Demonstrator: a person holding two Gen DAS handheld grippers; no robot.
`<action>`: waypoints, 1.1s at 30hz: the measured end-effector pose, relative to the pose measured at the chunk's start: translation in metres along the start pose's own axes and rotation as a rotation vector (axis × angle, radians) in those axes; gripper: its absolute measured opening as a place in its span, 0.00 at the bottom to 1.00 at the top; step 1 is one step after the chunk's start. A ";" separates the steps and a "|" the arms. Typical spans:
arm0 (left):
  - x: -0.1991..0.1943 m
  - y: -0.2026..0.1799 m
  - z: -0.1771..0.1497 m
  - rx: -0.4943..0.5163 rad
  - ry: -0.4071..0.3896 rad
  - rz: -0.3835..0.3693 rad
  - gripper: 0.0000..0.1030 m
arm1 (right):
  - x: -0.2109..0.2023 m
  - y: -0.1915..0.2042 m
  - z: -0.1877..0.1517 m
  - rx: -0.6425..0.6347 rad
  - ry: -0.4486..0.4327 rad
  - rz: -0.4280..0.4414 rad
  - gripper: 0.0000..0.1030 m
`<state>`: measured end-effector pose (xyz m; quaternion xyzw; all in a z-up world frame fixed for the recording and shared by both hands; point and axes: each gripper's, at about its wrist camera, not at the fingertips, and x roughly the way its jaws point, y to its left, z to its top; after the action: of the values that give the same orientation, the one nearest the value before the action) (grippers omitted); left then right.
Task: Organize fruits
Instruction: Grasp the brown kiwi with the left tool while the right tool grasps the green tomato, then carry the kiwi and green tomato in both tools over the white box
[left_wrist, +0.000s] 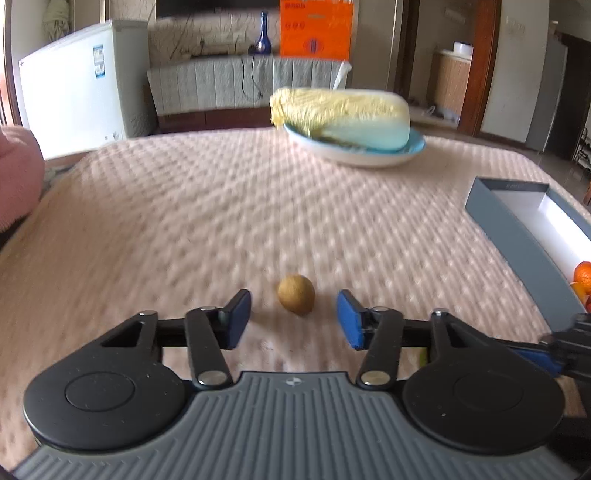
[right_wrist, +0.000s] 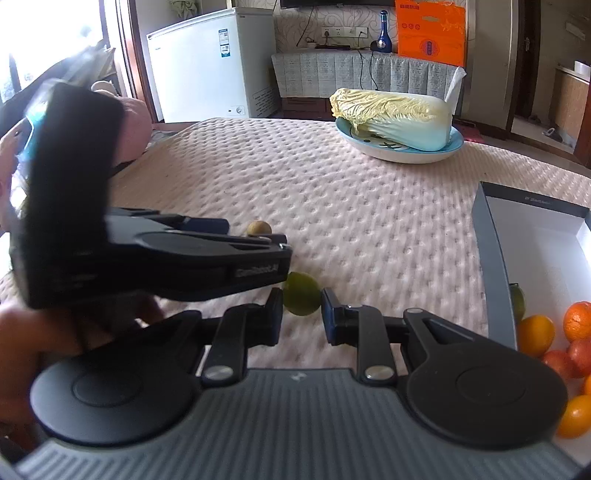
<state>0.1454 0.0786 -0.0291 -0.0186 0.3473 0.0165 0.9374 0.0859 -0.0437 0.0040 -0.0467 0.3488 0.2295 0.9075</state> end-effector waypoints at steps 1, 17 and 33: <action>0.002 -0.002 0.000 0.008 -0.010 0.012 0.52 | -0.002 -0.001 -0.002 -0.002 0.000 0.001 0.24; -0.010 -0.005 0.008 0.001 -0.064 0.017 0.25 | -0.039 -0.019 -0.005 0.013 -0.051 0.013 0.24; -0.048 -0.023 0.020 -0.005 -0.111 -0.008 0.25 | -0.090 -0.016 -0.019 0.004 -0.118 -0.029 0.24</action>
<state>0.1225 0.0553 0.0177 -0.0213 0.2946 0.0147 0.9553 0.0233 -0.0974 0.0472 -0.0364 0.2943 0.2181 0.9298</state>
